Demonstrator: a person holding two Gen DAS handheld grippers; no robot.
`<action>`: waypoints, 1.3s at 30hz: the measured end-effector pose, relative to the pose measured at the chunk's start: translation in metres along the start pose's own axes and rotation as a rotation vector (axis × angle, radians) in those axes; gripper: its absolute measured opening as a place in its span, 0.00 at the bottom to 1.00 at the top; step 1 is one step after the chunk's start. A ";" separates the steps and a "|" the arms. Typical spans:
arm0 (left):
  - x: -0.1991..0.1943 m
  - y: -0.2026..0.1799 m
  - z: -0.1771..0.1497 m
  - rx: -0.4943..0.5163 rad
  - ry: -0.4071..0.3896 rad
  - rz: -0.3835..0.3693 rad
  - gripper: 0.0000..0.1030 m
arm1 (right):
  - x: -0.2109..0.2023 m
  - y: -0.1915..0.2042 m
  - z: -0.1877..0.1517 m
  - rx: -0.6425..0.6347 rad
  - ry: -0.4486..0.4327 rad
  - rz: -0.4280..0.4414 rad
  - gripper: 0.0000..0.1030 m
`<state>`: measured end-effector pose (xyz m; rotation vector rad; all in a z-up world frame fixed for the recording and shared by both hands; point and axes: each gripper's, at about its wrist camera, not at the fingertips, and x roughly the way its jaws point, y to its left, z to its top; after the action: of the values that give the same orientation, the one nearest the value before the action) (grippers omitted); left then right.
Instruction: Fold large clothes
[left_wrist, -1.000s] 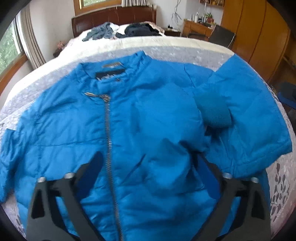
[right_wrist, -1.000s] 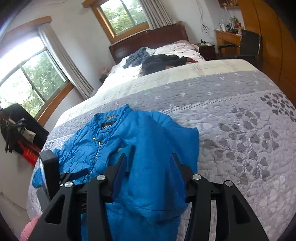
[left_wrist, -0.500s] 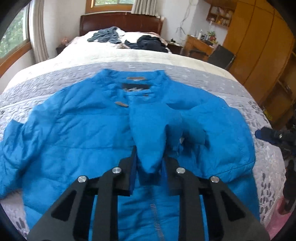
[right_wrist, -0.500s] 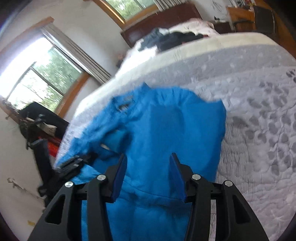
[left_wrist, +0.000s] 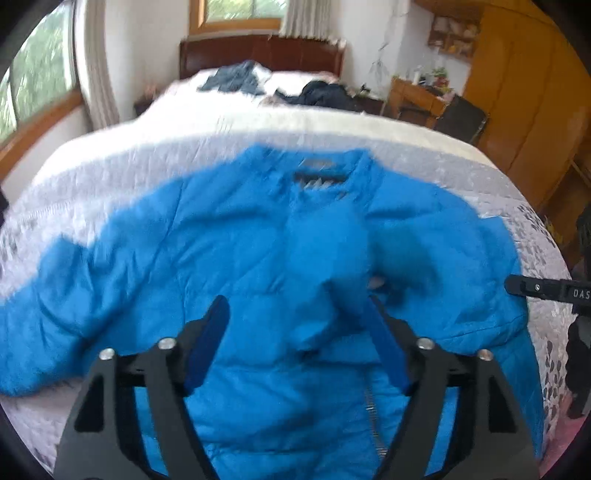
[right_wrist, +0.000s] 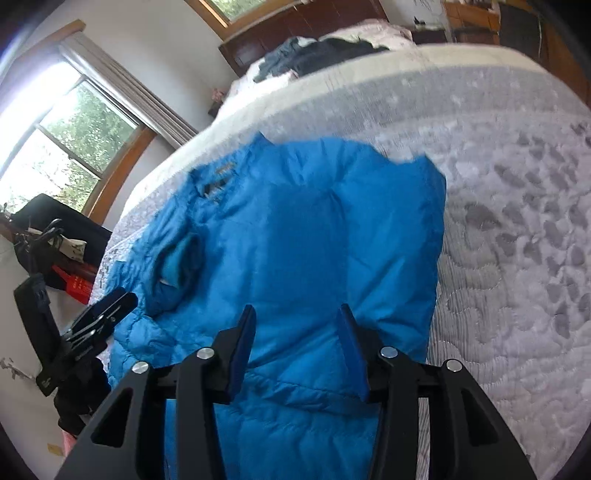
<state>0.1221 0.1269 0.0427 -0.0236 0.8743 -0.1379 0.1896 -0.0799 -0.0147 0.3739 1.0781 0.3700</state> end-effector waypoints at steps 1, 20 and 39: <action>0.000 -0.016 0.005 0.045 -0.006 0.012 0.76 | -0.002 0.004 0.000 -0.012 -0.007 -0.008 0.46; 0.034 -0.027 0.028 0.027 0.035 0.064 0.25 | 0.003 -0.004 0.000 -0.004 -0.001 -0.057 0.47; -0.030 0.120 -0.010 -0.222 -0.019 0.127 0.35 | 0.001 0.014 -0.004 -0.051 -0.011 -0.024 0.49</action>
<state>0.1081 0.2497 0.0501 -0.1758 0.8659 0.0781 0.1853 -0.0665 -0.0107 0.3176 1.0592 0.3731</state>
